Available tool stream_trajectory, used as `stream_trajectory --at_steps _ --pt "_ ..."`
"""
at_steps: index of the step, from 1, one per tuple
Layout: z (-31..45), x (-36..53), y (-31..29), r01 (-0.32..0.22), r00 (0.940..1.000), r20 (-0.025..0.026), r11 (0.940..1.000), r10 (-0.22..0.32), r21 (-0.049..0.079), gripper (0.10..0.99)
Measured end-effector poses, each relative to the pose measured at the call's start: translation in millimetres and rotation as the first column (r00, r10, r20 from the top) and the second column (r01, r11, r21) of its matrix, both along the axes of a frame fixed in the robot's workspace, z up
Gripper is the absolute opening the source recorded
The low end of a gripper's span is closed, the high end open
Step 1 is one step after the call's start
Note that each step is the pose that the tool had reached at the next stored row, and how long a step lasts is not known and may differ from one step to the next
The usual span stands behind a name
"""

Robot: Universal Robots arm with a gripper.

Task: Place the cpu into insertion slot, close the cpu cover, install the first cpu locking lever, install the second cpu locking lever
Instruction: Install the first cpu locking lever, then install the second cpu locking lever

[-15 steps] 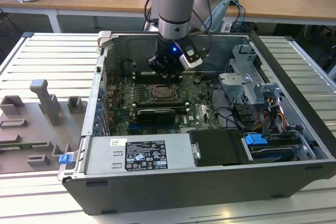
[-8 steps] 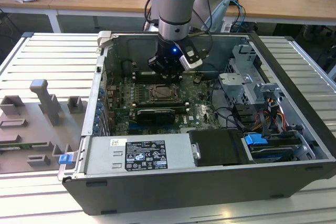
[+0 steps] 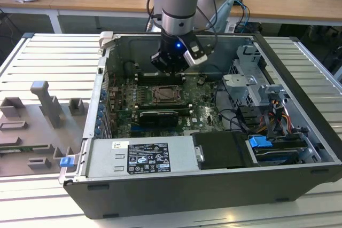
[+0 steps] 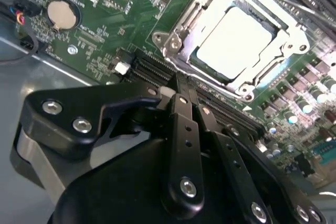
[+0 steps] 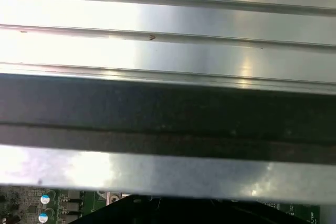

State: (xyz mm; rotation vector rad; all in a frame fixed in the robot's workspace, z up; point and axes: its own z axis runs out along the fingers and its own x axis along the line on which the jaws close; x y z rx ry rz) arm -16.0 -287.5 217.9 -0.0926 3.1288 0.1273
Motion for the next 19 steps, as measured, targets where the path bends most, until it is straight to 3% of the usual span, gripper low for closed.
stream_trajectory --at_steps 11,19 --pt "0.0 0.0 -9.4 0.0 1.0 0.0 1.0 0.0 0.0 0.106" --pt "0.0 0.0 -10.6 0.0 1.0 0.0 1.0 0.0 0.0 0.106"
